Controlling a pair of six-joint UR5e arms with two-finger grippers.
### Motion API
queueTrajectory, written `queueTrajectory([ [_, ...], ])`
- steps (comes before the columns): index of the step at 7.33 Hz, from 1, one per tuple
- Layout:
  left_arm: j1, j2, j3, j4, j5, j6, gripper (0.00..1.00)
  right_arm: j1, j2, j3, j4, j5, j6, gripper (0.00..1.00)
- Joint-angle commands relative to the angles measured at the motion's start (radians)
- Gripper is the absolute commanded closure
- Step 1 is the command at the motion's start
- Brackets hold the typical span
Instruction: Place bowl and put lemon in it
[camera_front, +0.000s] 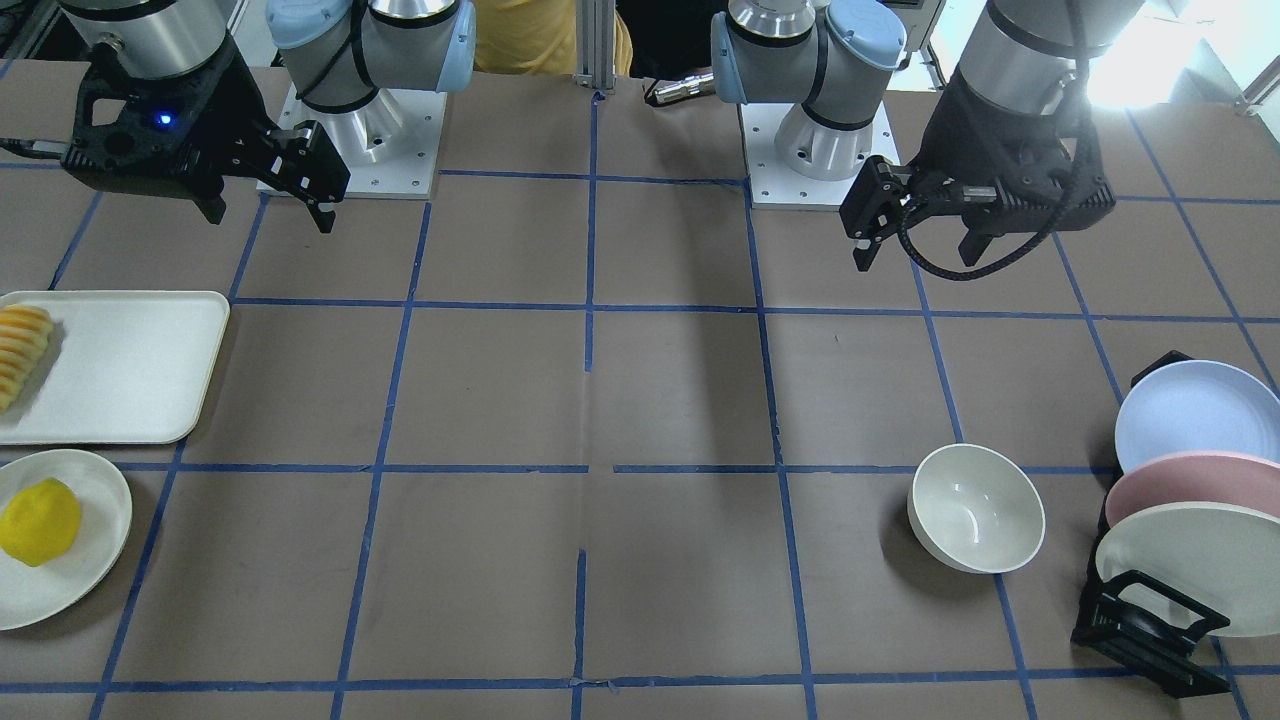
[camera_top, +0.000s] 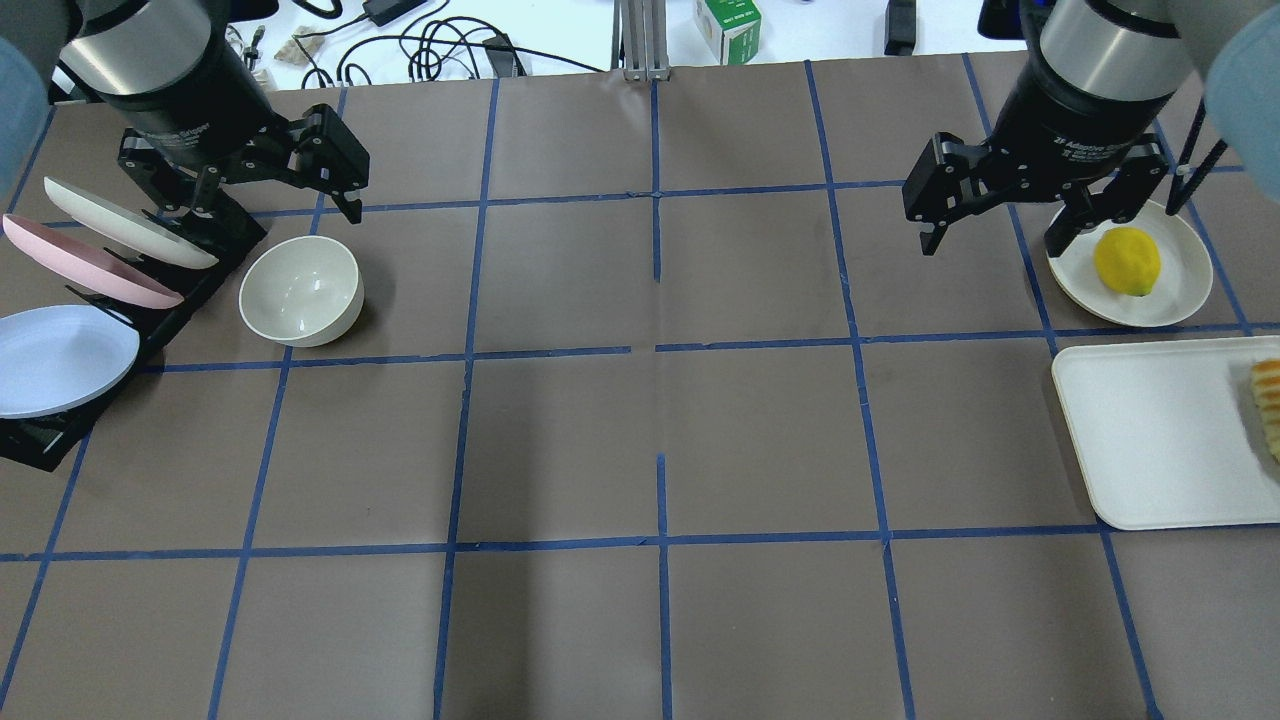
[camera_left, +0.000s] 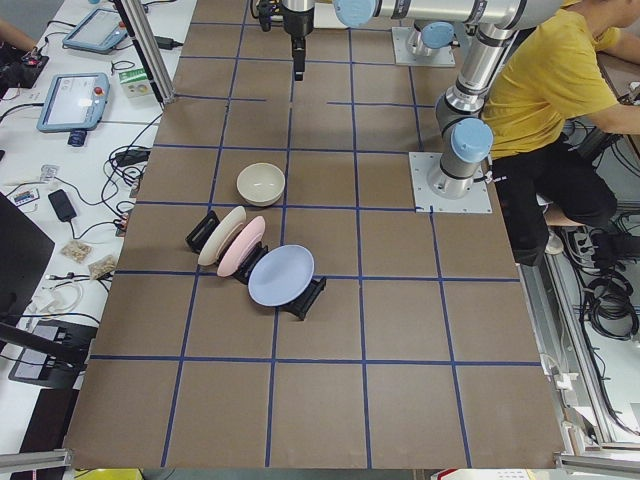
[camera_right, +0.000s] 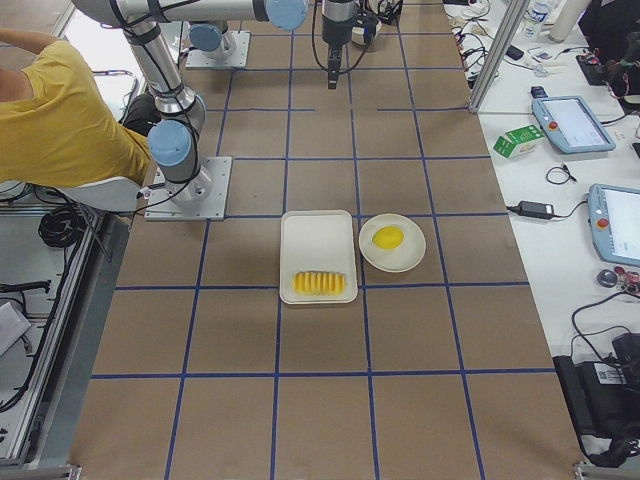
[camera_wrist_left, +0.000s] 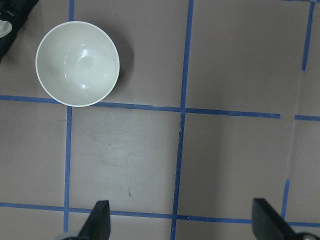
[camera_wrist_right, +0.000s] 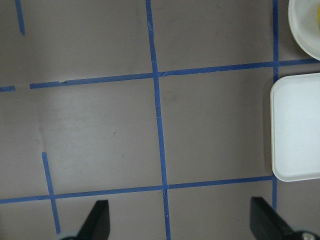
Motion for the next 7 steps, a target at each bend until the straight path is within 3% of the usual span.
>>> queueTrajectory([
  [1, 0.148, -0.041, -0.012, 0.019, -0.101, 0.095, 0.00, -0.007, 0.002, 0.000, -0.009, -0.009, -0.003, 0.00],
  [2, 0.191, -0.087, -0.017, 0.089, -0.188, 0.147, 0.00, -0.009, 0.006, 0.000, -0.022, -0.009, -0.004, 0.00],
  [3, 0.207, -0.144, -0.018, 0.107, -0.103, 0.188, 0.00, -0.016, 0.018, 0.001, -0.022, -0.015, -0.003, 0.00],
  [4, 0.254, -0.220, -0.018, 0.211, -0.018, 0.221, 0.00, -0.029, 0.073, 0.003, -0.024, -0.035, -0.025, 0.00],
  [5, 0.282, -0.273, -0.037, 0.244, -0.022, 0.236, 0.00, -0.067, 0.128, -0.003, -0.051, -0.036, -0.103, 0.00],
  [7, 0.285, -0.350, -0.093, 0.389, -0.020, 0.262, 0.00, -0.269, 0.196, 0.000, -0.152, -0.047, -0.395, 0.00],
])
